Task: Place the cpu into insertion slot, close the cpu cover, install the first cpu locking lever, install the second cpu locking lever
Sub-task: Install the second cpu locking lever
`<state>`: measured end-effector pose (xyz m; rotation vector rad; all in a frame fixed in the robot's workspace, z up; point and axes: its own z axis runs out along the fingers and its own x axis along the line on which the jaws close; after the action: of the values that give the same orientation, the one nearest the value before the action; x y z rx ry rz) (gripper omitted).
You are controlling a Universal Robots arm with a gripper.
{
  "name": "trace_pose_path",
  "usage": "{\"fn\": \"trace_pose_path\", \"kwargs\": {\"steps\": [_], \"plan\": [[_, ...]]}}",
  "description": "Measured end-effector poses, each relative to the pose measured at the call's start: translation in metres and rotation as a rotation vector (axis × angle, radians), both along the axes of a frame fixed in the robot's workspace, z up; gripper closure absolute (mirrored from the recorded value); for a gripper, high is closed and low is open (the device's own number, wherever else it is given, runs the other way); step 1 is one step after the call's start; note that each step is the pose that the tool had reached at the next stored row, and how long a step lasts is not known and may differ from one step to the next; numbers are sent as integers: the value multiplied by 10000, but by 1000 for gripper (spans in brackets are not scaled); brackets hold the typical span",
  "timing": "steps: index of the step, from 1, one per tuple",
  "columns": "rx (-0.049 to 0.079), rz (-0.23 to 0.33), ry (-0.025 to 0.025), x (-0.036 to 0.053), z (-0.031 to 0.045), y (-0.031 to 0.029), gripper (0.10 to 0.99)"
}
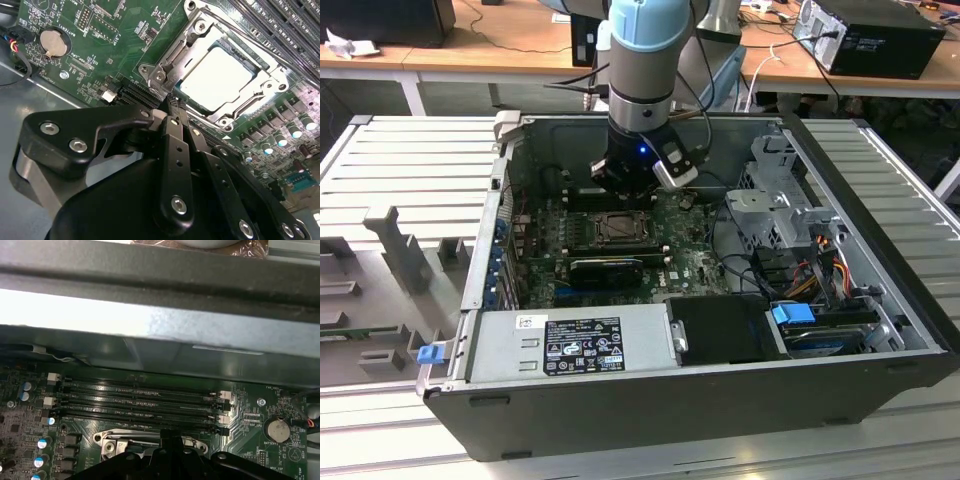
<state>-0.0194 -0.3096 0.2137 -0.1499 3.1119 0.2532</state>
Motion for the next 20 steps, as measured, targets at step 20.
{"fn": "trace_pose_path", "kwargs": {"steps": [20], "plan": [[-16, -1, 1, 0, 132, -95, 980]]}}
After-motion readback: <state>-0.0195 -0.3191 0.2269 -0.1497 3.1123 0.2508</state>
